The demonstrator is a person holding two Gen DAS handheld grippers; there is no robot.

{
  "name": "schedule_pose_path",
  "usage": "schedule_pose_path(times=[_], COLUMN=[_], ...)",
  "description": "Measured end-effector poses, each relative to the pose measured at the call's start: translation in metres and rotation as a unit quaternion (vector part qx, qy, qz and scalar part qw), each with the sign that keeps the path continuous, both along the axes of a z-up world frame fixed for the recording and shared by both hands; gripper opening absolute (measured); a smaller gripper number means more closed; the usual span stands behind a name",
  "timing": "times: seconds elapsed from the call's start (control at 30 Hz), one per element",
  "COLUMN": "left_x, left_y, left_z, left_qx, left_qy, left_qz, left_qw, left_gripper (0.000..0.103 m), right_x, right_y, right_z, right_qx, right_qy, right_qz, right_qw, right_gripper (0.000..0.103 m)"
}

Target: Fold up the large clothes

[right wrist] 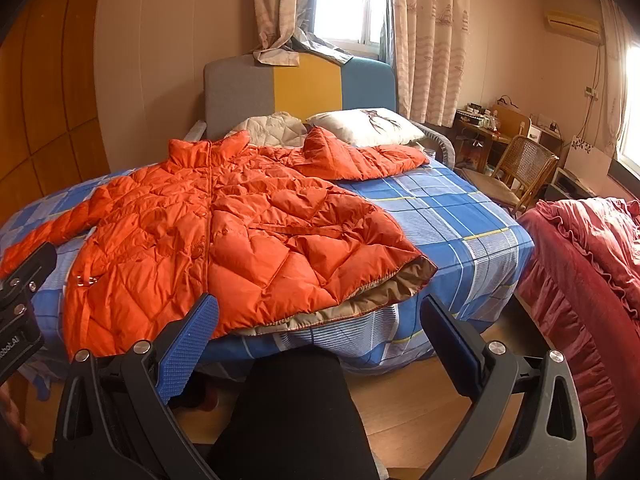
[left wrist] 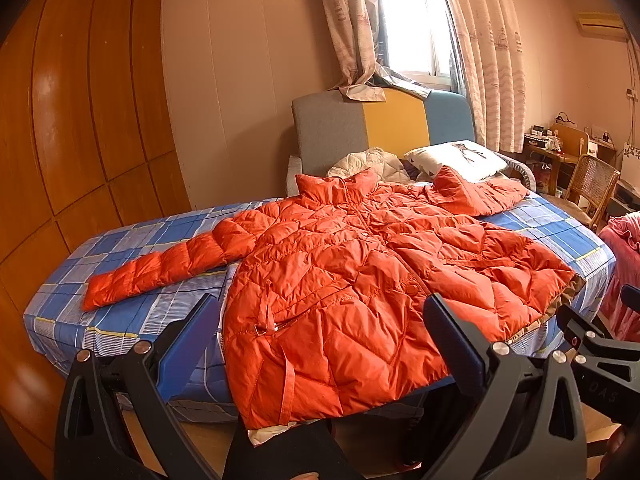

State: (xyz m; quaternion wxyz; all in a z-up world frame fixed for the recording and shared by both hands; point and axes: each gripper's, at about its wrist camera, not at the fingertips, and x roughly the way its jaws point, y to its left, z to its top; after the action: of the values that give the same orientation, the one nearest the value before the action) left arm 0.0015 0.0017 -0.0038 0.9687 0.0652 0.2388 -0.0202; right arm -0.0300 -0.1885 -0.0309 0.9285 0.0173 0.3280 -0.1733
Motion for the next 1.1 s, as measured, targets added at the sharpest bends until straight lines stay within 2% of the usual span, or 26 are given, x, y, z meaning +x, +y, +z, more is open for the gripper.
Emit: schedule_pose_path(times=[1.1], left_x=[0.005], left_y=[0.009], left_z=[0.002], left_qx=[-0.013], left_qy=[0.005], left_qz=[0.010], left_qw=[0.9999], left_gripper=[0.101], right_x=[0.002], right_y=[-0.010], right_z=[-0.004], right_qx=[0.008], right_qy=[0.006], right_qz=[-0.011], right_qw=[1.000], right_gripper=[0.100])
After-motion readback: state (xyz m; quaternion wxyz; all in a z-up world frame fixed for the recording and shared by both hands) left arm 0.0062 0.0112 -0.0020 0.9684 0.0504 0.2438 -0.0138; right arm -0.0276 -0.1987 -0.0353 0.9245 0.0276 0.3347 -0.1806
